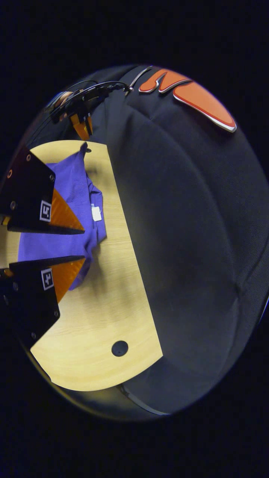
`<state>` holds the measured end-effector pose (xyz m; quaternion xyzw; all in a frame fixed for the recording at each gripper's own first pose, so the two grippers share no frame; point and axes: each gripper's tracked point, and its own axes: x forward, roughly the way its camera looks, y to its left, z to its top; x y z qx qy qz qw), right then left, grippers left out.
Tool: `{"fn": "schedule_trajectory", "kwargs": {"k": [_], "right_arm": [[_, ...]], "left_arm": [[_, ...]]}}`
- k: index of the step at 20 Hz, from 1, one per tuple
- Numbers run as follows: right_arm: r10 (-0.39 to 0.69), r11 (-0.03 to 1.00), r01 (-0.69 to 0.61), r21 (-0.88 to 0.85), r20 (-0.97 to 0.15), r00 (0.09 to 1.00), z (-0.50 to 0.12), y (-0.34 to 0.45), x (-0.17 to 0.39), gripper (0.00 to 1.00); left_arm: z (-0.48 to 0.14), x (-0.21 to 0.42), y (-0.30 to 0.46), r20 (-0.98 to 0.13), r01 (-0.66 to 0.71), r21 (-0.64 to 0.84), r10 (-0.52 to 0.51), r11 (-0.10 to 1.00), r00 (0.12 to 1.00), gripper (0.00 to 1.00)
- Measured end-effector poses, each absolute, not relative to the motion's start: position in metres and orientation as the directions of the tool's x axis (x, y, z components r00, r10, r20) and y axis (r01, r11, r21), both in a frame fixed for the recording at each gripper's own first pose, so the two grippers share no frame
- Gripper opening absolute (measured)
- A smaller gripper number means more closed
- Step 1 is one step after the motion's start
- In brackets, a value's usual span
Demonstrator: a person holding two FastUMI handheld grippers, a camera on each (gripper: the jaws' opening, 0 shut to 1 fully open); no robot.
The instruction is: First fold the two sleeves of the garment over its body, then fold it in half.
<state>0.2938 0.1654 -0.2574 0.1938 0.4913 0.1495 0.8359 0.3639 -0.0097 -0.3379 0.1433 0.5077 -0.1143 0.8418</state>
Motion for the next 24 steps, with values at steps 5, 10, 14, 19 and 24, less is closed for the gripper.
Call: {"fn": "schedule_trajectory", "kwargs": {"k": [5,10,14,19,24], "right_arm": [[0.402,0.902,-0.092,0.422,-0.741,0.538,-0.242,0.149,0.287,0.64],[0.412,0.896,-0.134,0.423,-0.681,0.606,-0.191,0.142,0.257,0.88],[0.369,0.913,-0.15,0.378,-0.614,0.698,-0.149,0.135,0.235,0.96],[0.358,0.916,-0.18,0.359,-0.528,0.77,-0.101,0.132,0.194,0.96],[0.327,0.938,-0.215,0.273,-0.481,0.814,-0.087,0.125,0.151,0.96]], "left_arm": [[-0.3,0.364,0.011,-0.829,0.288,0.14,-0.047,0.947,0.557,0.61],[-0.247,0.343,0.01,-0.731,0.248,0.125,-0.08,0.961,0.677,0.96],[-0.189,0.309,0.0,-0.637,0.264,0.104,-0.14,0.959,0.758,0.96],[-0.145,0.255,-0.011,-0.553,0.275,0.098,-0.178,0.956,0.814,0.96],[-0.126,0.201,-0.018,-0.49,0.26,0.078,-0.191,0.962,0.851,0.95]]}}
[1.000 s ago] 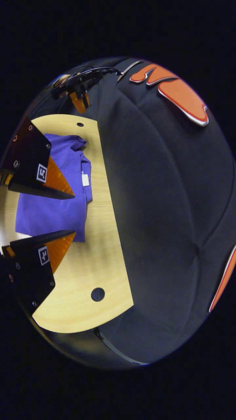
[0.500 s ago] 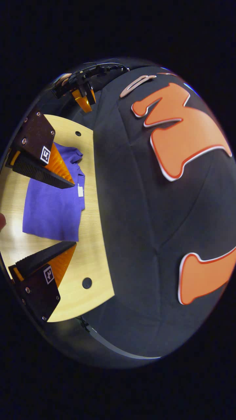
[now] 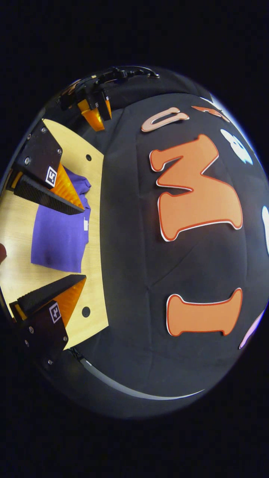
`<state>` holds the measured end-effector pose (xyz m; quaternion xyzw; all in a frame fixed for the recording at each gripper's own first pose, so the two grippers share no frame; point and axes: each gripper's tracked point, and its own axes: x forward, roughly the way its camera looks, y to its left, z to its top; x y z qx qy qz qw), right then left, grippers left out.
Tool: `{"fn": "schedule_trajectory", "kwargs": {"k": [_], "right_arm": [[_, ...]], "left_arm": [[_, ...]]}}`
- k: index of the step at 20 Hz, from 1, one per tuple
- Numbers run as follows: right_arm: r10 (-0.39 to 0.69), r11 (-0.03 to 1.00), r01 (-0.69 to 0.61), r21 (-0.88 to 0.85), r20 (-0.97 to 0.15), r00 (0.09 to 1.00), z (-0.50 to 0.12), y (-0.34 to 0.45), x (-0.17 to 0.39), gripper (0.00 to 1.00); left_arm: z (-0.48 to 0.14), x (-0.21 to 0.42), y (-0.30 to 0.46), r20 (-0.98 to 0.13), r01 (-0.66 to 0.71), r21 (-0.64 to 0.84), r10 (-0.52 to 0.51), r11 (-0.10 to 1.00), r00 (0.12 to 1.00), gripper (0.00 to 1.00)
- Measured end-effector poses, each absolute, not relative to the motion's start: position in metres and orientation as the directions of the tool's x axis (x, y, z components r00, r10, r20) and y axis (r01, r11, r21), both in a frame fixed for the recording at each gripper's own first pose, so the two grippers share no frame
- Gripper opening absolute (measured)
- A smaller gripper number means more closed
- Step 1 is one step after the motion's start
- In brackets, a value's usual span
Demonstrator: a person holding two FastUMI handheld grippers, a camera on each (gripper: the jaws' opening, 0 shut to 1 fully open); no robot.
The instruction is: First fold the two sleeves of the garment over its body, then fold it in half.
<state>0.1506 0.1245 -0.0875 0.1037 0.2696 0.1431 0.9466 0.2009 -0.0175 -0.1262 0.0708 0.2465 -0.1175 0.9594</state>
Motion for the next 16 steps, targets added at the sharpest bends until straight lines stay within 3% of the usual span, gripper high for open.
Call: {"fn": "schedule_trajectory", "kwargs": {"k": [8,9,10,16], "right_arm": [[0.297,0.944,-0.224,0.243,-0.323,0.899,-0.055,0.136,0.11,0.96],[0.295,0.944,-0.226,0.24,-0.308,0.904,-0.054,0.139,0.107,1.0],[0.298,0.945,-0.234,0.229,-0.309,0.903,-0.056,0.142,0.102,0.95],[0.27,0.954,-0.226,0.198,-0.238,0.933,-0.054,0.144,0.079,0.95]], "left_arm": [[-0.085,0.146,-0.019,-0.334,0.182,0.09,-0.143,0.979,0.932,0.96],[-0.083,0.14,-0.02,-0.32,0.174,0.082,-0.14,0.981,0.937,0.95],[-0.082,0.134,-0.02,-0.312,0.17,0.071,-0.139,0.983,0.94,0.96],[-0.085,0.103,-0.013,-0.249,0.113,0.049,-0.097,0.992,0.964,0.95]]}}
